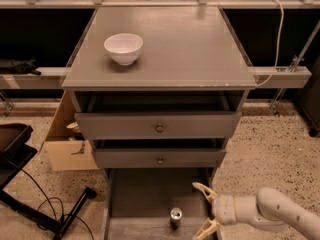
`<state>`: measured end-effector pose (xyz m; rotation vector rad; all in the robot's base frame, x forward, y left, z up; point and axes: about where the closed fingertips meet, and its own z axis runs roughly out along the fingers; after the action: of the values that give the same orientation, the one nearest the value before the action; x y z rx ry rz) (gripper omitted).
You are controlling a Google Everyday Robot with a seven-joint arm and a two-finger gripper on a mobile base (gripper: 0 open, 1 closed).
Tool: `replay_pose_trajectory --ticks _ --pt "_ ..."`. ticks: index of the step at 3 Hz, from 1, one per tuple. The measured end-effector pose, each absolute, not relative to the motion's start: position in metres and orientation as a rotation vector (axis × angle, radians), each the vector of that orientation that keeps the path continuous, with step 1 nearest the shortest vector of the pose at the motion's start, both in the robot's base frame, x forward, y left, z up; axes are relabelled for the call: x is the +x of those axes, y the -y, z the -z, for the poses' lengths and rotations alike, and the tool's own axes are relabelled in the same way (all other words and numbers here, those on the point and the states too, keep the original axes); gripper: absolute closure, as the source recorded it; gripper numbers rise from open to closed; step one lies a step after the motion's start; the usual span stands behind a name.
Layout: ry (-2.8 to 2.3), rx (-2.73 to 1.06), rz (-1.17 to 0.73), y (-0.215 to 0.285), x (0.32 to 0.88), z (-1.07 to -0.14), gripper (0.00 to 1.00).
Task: Pick redbull can from bottom drawer and place on counter
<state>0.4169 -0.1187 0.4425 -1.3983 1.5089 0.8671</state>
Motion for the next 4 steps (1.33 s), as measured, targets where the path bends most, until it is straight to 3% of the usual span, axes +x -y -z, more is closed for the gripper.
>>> replay_pose_trajectory --ticks 1,4 --pt "-1.546 -1.446 -0.842 0.107 0.420 -0.409 0.00" --pt "-1.591 -1.270 -1.065 0.096 0.474 -0.307 0.00"
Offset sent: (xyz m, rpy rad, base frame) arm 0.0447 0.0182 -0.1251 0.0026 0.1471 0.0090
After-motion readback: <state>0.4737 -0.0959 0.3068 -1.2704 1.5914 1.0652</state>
